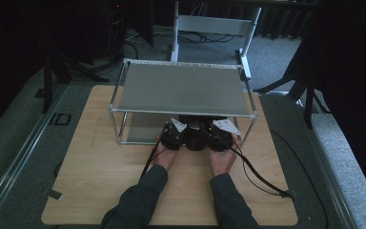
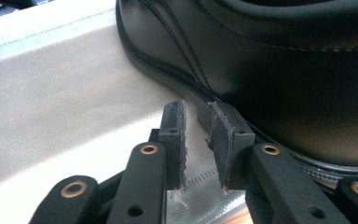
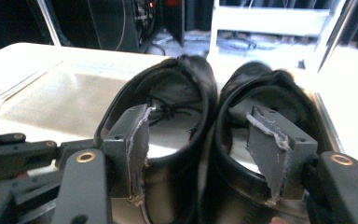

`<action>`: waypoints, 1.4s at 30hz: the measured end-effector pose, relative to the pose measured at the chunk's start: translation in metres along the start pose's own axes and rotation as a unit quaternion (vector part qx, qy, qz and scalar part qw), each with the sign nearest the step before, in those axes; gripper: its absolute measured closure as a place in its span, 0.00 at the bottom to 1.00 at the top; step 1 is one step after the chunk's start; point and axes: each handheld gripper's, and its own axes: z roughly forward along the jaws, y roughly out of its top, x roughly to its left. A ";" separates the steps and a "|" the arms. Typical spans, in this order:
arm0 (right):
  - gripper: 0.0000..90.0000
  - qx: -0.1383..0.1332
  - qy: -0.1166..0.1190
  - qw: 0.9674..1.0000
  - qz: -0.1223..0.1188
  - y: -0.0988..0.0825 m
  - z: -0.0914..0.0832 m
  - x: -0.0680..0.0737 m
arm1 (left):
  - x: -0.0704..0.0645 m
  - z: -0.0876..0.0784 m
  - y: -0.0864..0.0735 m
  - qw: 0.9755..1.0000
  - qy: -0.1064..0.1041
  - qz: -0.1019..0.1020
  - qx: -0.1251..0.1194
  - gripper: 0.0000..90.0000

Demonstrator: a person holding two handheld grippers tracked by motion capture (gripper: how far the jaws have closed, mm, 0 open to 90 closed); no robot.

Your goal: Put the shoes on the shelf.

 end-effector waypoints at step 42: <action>0.36 0.087 0.020 0.996 -0.023 -0.040 -0.023 -0.059 | 0.008 -0.006 -0.012 0.998 -0.044 -0.026 0.030 0.72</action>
